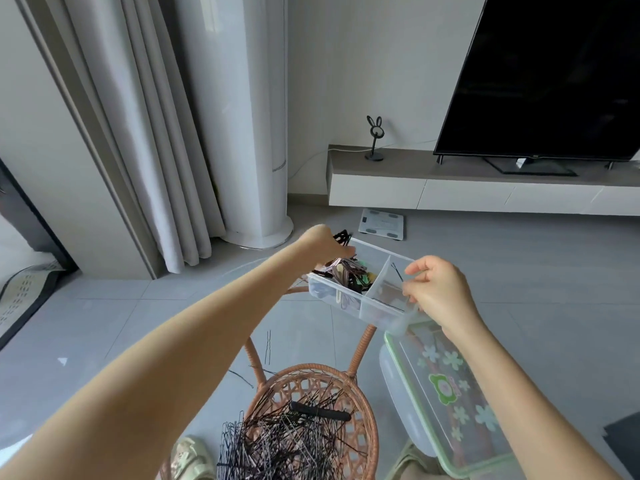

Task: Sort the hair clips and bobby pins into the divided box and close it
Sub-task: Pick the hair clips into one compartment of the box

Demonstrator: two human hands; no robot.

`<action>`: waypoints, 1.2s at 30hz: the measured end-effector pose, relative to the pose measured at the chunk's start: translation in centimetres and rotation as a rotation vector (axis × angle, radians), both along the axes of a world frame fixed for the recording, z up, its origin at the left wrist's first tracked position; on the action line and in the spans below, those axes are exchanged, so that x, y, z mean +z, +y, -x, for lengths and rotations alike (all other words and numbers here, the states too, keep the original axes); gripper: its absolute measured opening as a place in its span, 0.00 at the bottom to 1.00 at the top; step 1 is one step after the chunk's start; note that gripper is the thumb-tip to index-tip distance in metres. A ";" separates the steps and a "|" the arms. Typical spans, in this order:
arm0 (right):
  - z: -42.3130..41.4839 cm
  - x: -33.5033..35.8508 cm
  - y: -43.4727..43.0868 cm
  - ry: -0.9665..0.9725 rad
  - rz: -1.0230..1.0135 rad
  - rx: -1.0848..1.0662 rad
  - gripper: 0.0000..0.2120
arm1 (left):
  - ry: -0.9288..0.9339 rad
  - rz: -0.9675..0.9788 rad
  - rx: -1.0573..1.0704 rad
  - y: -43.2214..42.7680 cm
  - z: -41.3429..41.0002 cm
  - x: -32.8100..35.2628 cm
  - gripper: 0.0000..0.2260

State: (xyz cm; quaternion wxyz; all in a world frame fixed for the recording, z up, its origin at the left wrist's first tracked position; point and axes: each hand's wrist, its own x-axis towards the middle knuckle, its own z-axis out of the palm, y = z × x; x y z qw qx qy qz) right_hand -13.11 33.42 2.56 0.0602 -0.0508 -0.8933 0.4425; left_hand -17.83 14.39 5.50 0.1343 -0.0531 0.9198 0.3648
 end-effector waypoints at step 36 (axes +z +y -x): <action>-12.7 -6.9 -5.6 -0.009 -0.335 0.649 0.08 | 0.305 0.267 -0.277 -3.9 -19.5 -5.9 0.07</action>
